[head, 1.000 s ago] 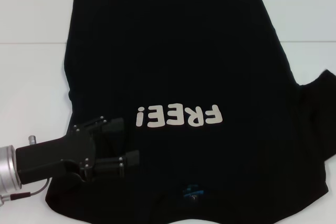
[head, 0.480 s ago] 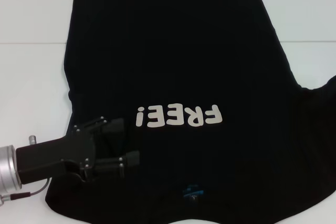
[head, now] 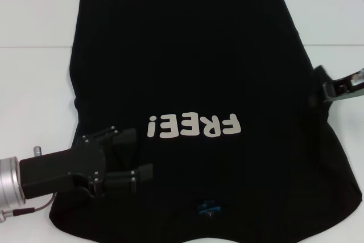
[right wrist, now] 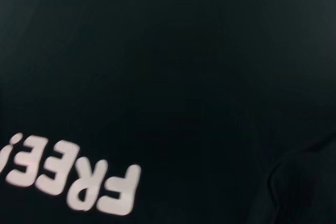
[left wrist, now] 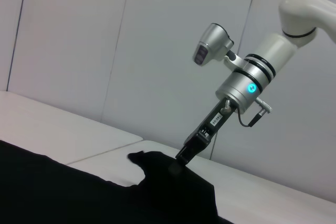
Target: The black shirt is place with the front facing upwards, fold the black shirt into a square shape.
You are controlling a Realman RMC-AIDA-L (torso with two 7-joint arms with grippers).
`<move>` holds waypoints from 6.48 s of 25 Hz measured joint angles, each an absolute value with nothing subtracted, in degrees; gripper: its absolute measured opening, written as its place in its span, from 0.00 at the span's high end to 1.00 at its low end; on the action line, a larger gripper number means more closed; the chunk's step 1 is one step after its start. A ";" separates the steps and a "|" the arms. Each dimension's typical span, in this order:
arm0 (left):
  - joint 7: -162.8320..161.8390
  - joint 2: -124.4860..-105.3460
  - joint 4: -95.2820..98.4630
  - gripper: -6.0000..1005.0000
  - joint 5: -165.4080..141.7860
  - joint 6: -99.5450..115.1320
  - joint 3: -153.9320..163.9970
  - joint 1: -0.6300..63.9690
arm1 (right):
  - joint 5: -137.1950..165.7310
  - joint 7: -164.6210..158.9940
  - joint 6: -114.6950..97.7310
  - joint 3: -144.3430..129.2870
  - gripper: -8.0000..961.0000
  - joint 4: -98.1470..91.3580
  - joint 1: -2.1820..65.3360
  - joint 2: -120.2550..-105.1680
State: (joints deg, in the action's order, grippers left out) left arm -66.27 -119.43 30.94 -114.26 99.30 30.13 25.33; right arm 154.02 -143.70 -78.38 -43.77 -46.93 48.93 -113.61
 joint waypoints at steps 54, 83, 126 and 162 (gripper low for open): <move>-138.21 -113.26 51.50 0.07 -148.54 99.54 37.77 31.11 | 115.22 -63.99 -78.12 -39.28 0.16 -27.20 35.89 -119.41; -138.82 -113.44 45.41 0.08 -150.72 95.07 37.43 32.04 | 114.76 -63.89 -77.38 -38.70 0.16 -26.98 37.11 -118.56; -132.54 -113.69 44.13 0.97 -146.98 94.36 34.80 33.16 | 146.02 -133.69 -89.07 -39.68 0.17 -50.35 40.42 -109.76; -131.83 -112.07 40.49 0.97 -145.54 93.21 34.71 35.16 | 165.75 -131.32 -88.64 -56.06 0.22 -49.83 45.58 -116.71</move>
State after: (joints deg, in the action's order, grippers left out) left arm -131.83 -112.07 40.49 -145.54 93.21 34.71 35.16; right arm 165.75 -131.32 -88.64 -56.06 -49.83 45.58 -116.71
